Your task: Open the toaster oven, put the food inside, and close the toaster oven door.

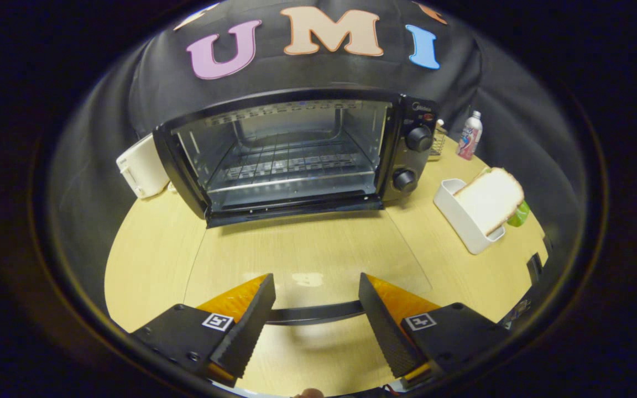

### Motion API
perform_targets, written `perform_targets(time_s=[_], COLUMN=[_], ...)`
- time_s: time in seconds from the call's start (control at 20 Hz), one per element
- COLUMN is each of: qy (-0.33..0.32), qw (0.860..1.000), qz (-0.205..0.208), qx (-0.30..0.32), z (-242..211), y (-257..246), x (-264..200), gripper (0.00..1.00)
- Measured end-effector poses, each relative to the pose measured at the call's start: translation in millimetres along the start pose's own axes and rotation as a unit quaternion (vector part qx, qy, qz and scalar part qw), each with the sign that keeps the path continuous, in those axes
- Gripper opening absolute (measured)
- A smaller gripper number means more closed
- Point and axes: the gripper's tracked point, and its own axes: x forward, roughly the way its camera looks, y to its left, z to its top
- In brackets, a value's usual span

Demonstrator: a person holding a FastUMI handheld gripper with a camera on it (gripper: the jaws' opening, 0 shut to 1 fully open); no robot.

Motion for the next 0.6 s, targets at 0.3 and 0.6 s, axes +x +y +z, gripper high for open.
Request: perform_targets(time_s=[0.3, 0.6], qy=[-0.129, -0.196], qw=[0.989, 0.967], qz=[-0.012, -0.108], qx=[0.077, 0.125], z=[90, 146], y=[-48, -162], x=[-24, -36], gripper=[0.96, 0.95])
